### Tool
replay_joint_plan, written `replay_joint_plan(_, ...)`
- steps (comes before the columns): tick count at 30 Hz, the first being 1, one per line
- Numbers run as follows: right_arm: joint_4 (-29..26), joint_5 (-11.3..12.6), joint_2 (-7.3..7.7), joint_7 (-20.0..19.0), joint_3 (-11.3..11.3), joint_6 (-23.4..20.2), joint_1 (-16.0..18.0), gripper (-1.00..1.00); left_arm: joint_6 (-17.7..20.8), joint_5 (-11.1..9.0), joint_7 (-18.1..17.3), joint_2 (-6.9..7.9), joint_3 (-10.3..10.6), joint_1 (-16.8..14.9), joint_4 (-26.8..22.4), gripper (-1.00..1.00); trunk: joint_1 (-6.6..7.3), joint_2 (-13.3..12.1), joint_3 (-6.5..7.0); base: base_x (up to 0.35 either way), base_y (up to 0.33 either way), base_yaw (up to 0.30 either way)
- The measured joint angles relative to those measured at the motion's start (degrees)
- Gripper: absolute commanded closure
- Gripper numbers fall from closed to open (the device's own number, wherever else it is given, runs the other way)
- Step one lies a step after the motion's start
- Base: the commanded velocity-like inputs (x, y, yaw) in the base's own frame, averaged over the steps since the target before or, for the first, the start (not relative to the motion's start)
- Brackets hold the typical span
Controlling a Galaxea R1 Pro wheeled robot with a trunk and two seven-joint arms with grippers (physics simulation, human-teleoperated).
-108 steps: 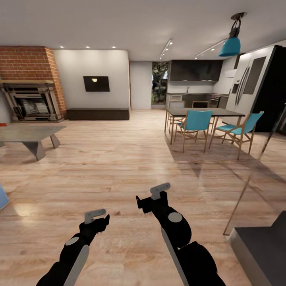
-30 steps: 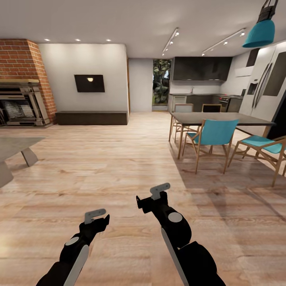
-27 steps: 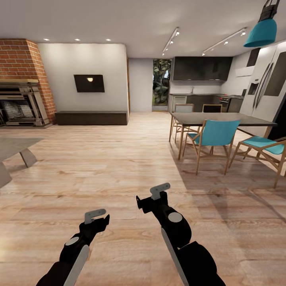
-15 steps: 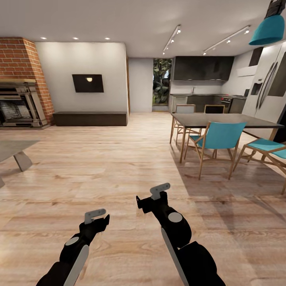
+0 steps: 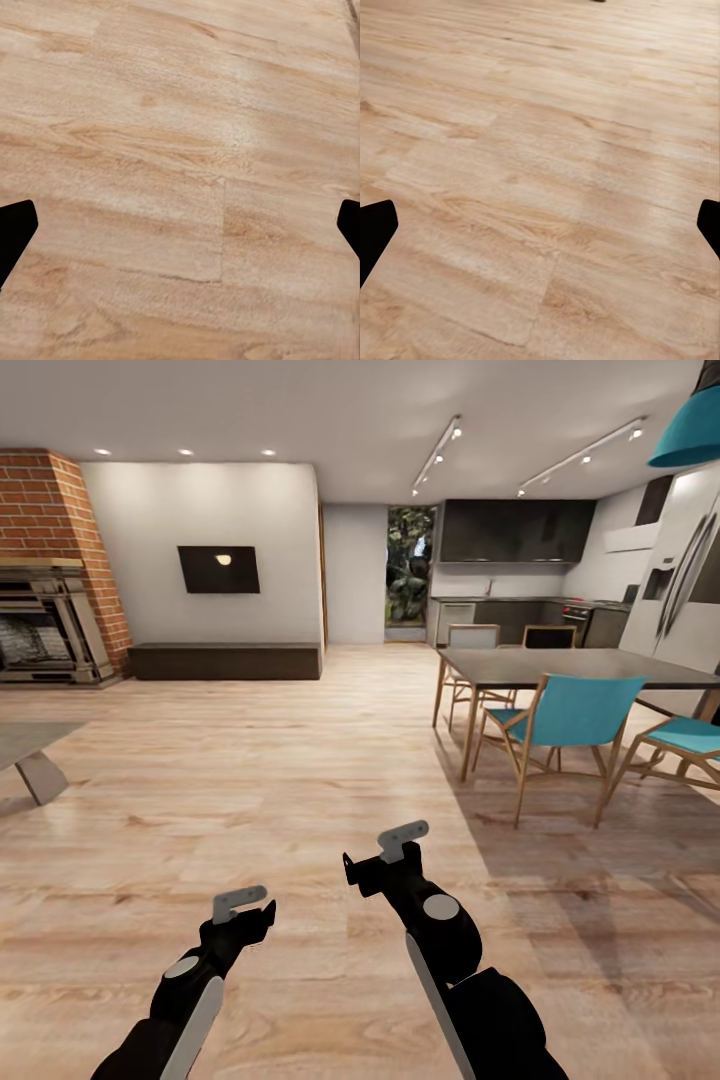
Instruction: Move the two storage containers from the living room to the garage. In the garage, place one container on the floor and stack the other container on top of it (either order is fine).
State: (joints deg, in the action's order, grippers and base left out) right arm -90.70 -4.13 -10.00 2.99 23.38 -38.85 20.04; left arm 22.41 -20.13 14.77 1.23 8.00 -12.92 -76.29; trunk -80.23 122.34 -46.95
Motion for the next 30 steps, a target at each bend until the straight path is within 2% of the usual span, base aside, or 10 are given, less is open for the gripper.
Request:
replay_joint_plan(21, 0.0, 0.0, 0.00, 0.0, 0.1, 0.0, 0.0, -1.00, 0.0, -0.1, 0.0, 0.00, 0.0, 0.0, 0.1, -1.00, 0.00, 0.0, 0.00, 0.338, 0.085, 0.000)
replay_joint_plan(30, 0.0, 0.0, 0.00, 0.0, 0.0, 0.0, 0.0, -1.00, 0.0, -0.1, 0.0, 0.00, 0.0, 0.0, 0.1, -1.00, 0.00, 0.0, 0.00, 0.338, 0.015, 0.000)
